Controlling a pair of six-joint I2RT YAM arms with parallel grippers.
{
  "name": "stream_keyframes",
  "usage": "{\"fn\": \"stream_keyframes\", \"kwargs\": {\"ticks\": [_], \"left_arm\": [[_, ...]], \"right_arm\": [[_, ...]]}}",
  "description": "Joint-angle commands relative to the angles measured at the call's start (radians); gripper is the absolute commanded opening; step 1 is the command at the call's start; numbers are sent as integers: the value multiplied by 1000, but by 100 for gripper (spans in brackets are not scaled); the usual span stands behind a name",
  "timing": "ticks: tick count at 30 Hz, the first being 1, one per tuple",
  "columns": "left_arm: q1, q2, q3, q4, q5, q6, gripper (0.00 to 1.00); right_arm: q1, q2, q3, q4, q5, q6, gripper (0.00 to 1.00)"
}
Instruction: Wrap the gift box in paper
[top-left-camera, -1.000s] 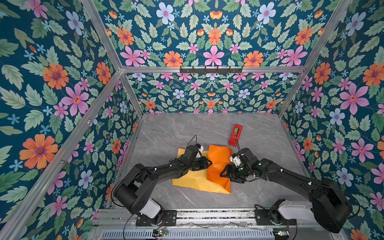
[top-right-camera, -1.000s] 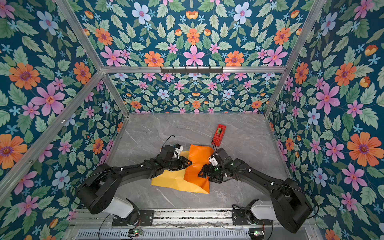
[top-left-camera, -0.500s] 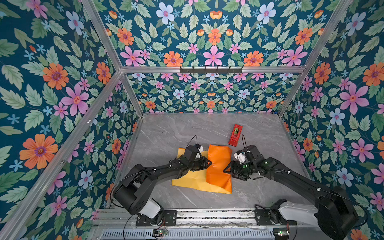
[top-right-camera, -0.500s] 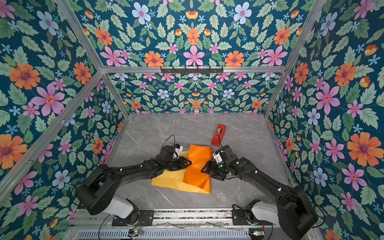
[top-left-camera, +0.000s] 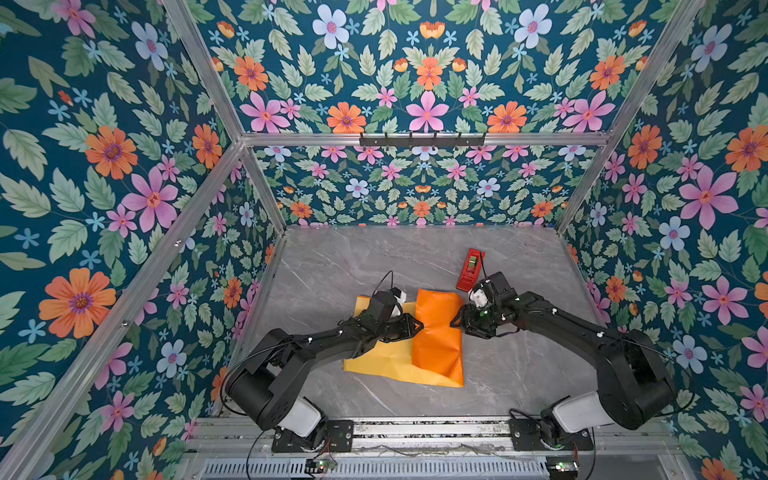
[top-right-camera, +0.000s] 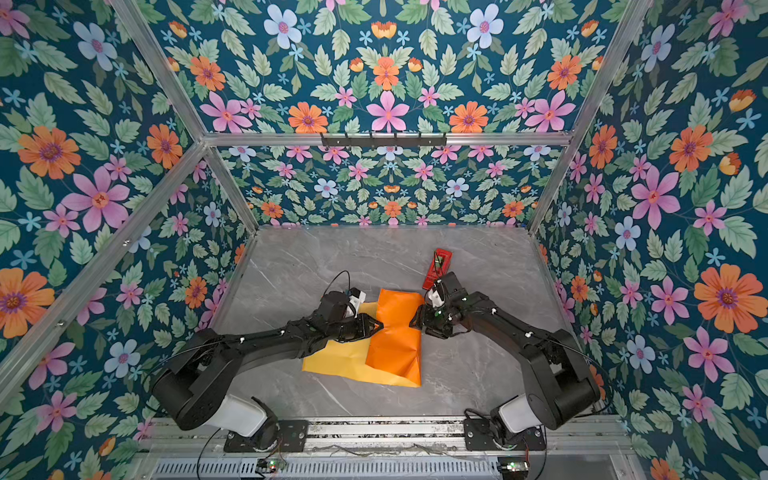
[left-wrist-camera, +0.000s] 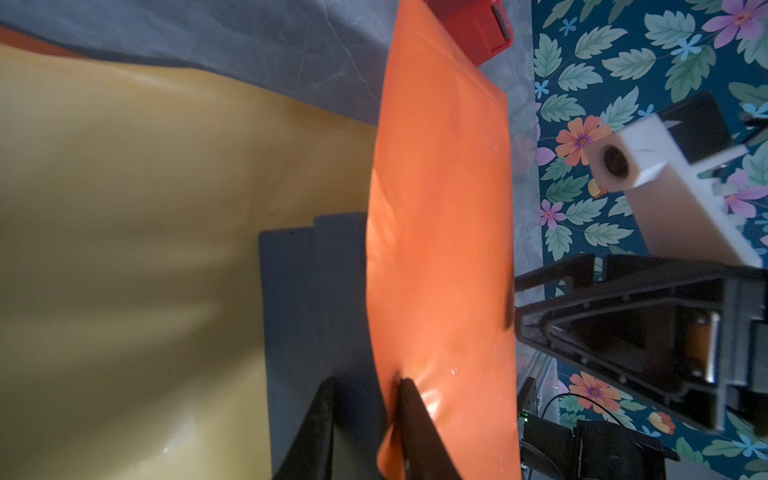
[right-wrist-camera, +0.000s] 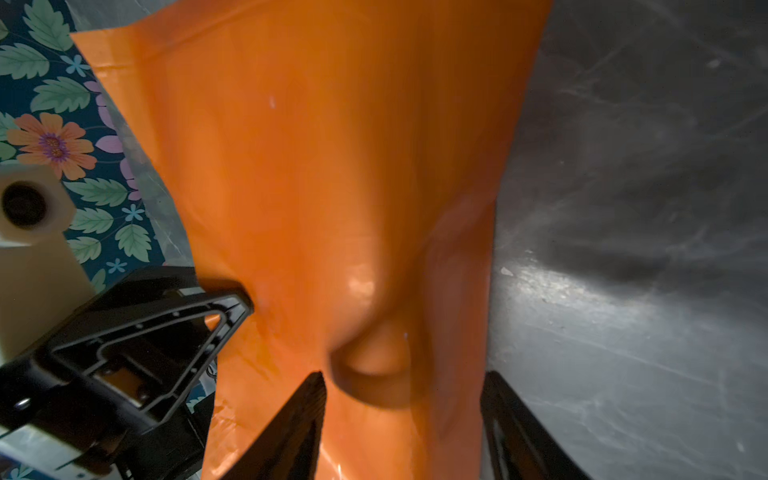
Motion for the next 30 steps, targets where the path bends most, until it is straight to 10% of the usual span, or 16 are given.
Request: {"fn": "stream_keyframes", "kwargs": {"ticks": [1, 17, 30], "left_arm": [[2, 1, -3, -137, -66, 14, 17], [2, -48, 57, -128, -31, -16, 63], [-24, 21, 77, -211, -33, 18, 34]], "right_arm": [[1, 26, 7, 20, 16, -39, 60], [1, 71, -27, 37, 15, -60, 54], [1, 68, 7, -1, 37, -87, 56]]}}
